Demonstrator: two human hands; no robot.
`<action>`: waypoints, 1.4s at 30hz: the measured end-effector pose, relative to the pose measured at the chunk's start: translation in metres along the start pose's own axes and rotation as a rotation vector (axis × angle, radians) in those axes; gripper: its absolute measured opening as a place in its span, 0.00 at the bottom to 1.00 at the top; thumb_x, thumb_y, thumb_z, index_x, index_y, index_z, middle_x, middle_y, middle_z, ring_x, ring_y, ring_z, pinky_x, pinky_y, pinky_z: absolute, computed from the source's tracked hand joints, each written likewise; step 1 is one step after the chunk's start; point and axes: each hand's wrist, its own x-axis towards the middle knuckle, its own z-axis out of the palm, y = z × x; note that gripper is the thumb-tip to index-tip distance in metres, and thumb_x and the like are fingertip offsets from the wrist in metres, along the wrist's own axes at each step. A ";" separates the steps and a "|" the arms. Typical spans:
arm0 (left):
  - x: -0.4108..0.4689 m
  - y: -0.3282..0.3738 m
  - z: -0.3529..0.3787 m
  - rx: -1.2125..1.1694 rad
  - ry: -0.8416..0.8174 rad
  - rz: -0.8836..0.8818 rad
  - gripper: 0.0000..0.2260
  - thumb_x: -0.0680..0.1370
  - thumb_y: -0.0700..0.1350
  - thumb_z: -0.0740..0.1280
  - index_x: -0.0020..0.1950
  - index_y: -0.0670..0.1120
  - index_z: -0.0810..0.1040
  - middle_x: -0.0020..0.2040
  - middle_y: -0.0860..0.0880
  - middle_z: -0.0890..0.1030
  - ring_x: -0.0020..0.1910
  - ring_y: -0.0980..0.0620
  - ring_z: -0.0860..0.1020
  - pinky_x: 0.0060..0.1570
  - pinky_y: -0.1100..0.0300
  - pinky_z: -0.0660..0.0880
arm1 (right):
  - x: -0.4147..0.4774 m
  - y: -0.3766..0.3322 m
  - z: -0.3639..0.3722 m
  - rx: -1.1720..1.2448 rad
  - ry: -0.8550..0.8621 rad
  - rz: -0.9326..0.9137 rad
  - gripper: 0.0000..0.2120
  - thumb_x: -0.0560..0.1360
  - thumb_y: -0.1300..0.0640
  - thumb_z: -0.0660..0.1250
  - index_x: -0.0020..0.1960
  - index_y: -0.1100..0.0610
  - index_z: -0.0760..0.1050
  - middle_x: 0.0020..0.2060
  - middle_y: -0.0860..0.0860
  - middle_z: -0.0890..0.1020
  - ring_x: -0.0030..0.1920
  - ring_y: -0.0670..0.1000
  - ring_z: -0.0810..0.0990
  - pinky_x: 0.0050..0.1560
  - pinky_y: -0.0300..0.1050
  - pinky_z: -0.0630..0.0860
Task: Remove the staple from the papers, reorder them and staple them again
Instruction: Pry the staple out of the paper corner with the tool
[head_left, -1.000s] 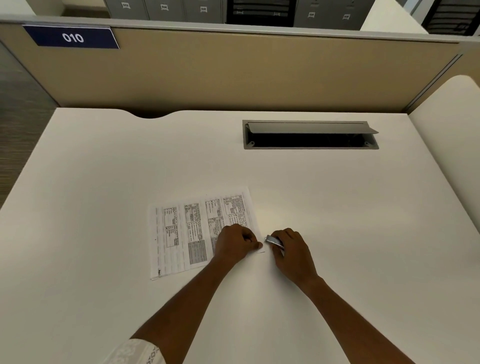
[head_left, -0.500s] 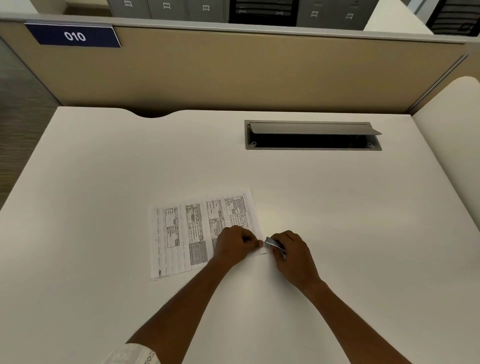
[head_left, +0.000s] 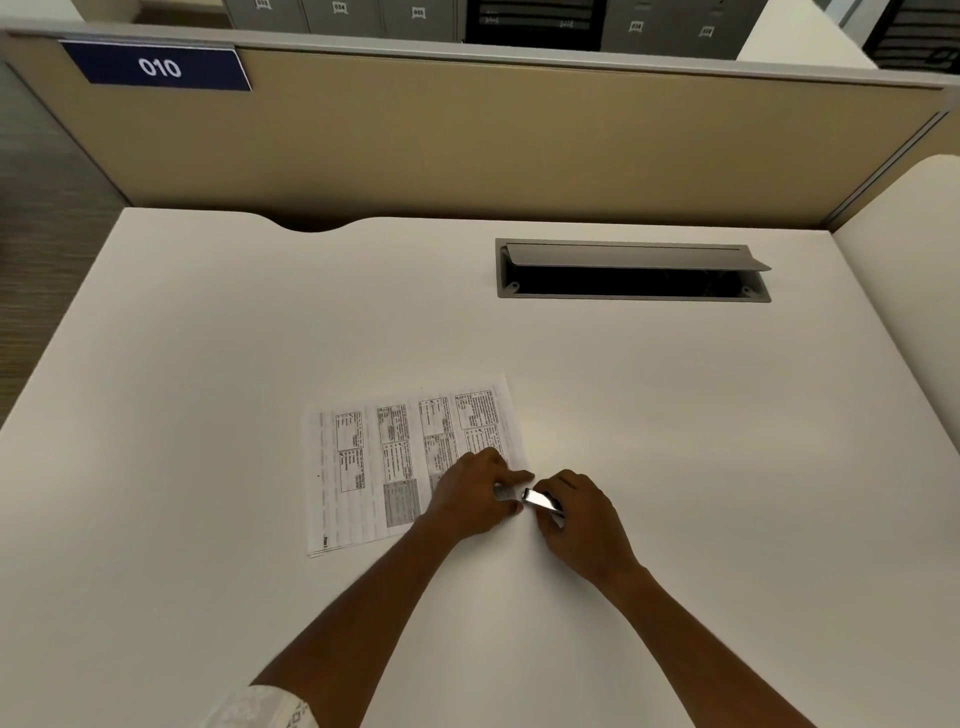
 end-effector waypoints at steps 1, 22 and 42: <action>0.000 -0.001 0.000 0.002 -0.002 0.006 0.20 0.75 0.54 0.75 0.67 0.61 0.80 0.56 0.53 0.76 0.55 0.53 0.75 0.48 0.60 0.68 | 0.000 -0.001 0.000 -0.001 0.003 -0.003 0.07 0.73 0.57 0.70 0.51 0.52 0.79 0.42 0.46 0.79 0.42 0.48 0.77 0.38 0.43 0.77; -0.002 -0.015 0.001 0.216 -0.014 0.078 0.16 0.77 0.65 0.67 0.65 0.69 0.78 0.84 0.52 0.39 0.81 0.43 0.31 0.76 0.34 0.33 | 0.012 -0.010 -0.005 -0.150 -0.075 -0.090 0.07 0.73 0.60 0.71 0.51 0.55 0.78 0.43 0.49 0.80 0.42 0.52 0.78 0.39 0.43 0.75; 0.000 -0.016 0.000 0.147 -0.083 0.025 0.12 0.81 0.58 0.64 0.63 0.68 0.80 0.83 0.54 0.36 0.80 0.44 0.29 0.76 0.35 0.31 | 0.001 -0.014 0.001 -0.323 0.073 -0.257 0.09 0.72 0.63 0.70 0.50 0.55 0.78 0.46 0.49 0.81 0.45 0.53 0.78 0.43 0.46 0.73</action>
